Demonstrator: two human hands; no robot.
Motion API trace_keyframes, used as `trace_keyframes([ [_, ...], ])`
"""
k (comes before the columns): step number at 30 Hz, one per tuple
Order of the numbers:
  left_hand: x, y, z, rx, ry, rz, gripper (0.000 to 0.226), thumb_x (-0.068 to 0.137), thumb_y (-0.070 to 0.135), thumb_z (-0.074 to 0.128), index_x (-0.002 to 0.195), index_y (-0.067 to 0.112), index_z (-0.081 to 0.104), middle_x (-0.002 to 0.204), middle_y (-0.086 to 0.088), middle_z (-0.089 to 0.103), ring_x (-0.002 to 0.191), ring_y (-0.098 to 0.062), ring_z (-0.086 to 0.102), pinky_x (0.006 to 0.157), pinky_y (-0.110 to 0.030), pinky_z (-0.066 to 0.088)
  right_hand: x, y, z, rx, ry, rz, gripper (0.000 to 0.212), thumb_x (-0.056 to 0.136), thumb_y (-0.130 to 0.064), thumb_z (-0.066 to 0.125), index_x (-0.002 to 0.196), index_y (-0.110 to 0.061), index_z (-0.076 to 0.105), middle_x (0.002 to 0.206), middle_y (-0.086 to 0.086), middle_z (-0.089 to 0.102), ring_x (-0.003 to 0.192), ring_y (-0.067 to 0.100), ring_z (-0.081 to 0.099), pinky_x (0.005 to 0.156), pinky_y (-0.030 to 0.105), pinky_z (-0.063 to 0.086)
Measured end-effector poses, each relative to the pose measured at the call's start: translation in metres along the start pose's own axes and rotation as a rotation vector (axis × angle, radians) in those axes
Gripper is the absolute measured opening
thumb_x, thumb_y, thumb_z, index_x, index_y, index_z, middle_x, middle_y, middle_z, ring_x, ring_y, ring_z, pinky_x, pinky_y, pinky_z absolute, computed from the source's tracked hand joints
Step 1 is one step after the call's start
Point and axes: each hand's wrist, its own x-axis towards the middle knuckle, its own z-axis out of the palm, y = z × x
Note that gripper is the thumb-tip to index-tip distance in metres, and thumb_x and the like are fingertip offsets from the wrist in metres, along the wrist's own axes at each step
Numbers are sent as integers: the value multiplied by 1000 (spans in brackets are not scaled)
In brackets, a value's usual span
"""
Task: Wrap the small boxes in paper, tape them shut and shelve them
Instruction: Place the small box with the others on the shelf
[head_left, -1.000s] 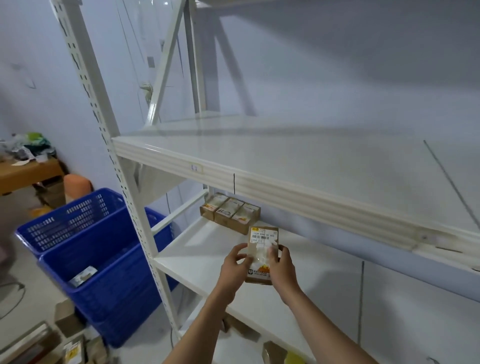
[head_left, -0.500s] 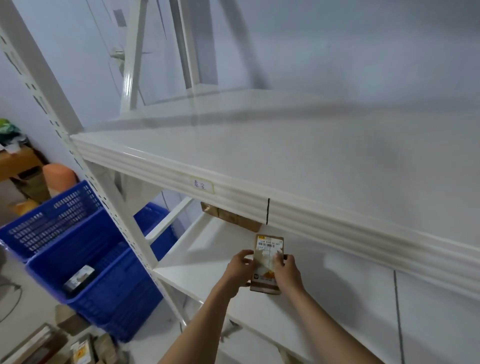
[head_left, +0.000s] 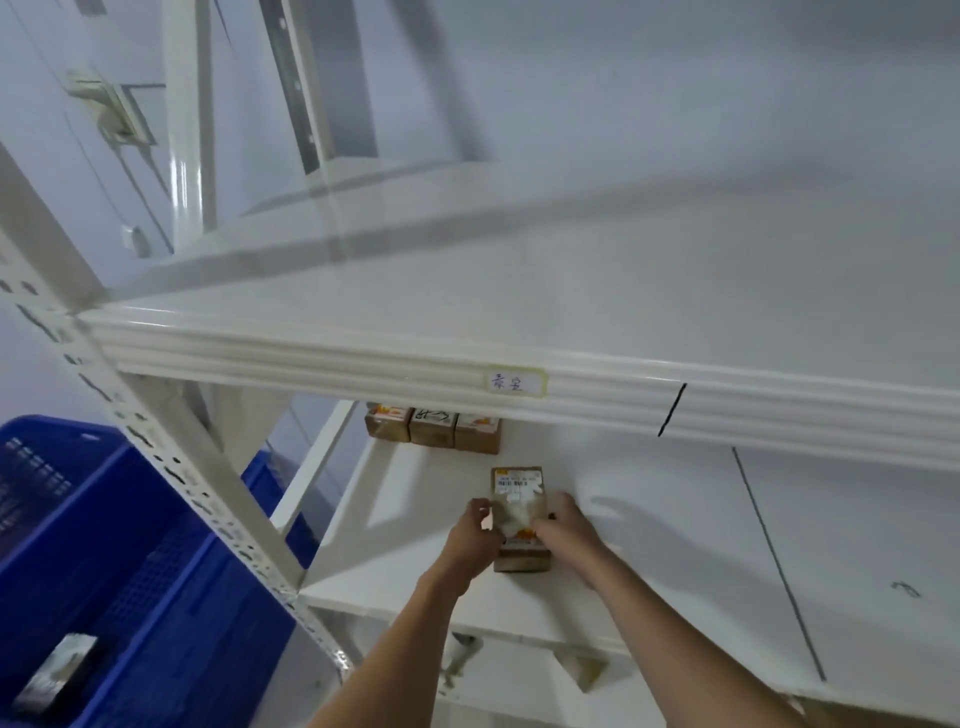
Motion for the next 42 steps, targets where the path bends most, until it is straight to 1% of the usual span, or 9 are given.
trace_keyframes([
  [2, -9, 1, -7, 365, 81, 149, 48, 96, 13, 51, 143, 20, 45, 142, -5, 55, 122, -26, 58, 96, -28, 48, -12, -1, 4, -167, 68, -115, 52, 96, -24, 54, 146, -21, 39, 142, 6, 53, 122, 24, 55, 88, 29, 49],
  [5, -22, -4, -13, 770, 225, 423, 47, 97, 14, 42, 143, 17, 50, 146, 0, 52, 131, -22, 50, 105, -31, 41, -25, 8, 11, -526, 108, -319, 56, 103, -22, 44, 157, -17, 29, 163, 3, 26, 149, 21, 25, 119, 31, 26],
  [7, -23, -15, -13, 908, 151, 563, 50, 98, 18, 39, 147, 18, 45, 152, 0, 46, 140, -22, 40, 115, -33, 30, -27, 19, 17, -712, 51, -362, 60, 105, -24, 37, 160, -15, 16, 169, 1, 6, 155, 21, 8, 126, 34, 11],
  [10, -20, -32, -9, 1035, 26, 575, 56, 103, 31, 33, 157, 19, 27, 164, 2, 26, 153, -22, 18, 125, -43, 9, -27, 29, 23, -868, -6, -337, 66, 106, -26, 34, 161, -15, -2, 168, 1, -13, 155, 22, -6, 126, 37, 0],
  [22, -1, -25, -5, 1245, 4, 561, 64, 103, 43, 14, 160, 16, 7, 168, 1, 2, 155, -20, -5, 122, -53, -13, 2, 33, 24, -917, 13, -321, 71, 108, -38, 29, 158, -13, -15, 165, 2, -24, 154, 21, -14, 125, 38, -4],
  [24, 10, -21, -2, 1282, 47, 552, 70, 97, 43, 3, 160, 13, 6, 168, -2, 4, 155, -22, -6, 119, -55, -18, 13, 28, 22, -919, 12, -311, 72, 108, -38, 30, 158, -13, -15, 165, 2, -24, 154, 21, -14, 125, 37, -5],
  [29, 38, -8, 7, 1287, 94, 497, 64, 104, 39, 22, 160, 12, 7, 168, -2, 8, 155, -20, -7, 119, -55, -19, 42, 11, 15, -906, 7, -292, 74, 107, -36, 34, 159, -12, -14, 165, 5, -22, 154, 22, -14, 126, 37, -4],
  [38, 80, 14, 3, 1275, 171, 516, 62, 105, 38, 24, 159, 11, 14, 167, -2, 15, 155, -18, -3, 116, -53, -23, 87, -5, 13, -875, 75, -288, 69, 108, -31, 34, 160, -8, -6, 167, 9, -13, 155, 24, -12, 126, 37, 2],
  [42, 95, 14, 2, 1309, 201, 544, 66, 100, 38, 9, 158, 9, 19, 166, -4, 18, 155, -19, -1, 117, -54, -21, 101, -10, 10, -879, 84, -283, 68, 108, -30, 33, 160, -8, -6, 167, 8, -14, 155, 24, -12, 126, 36, 2],
])
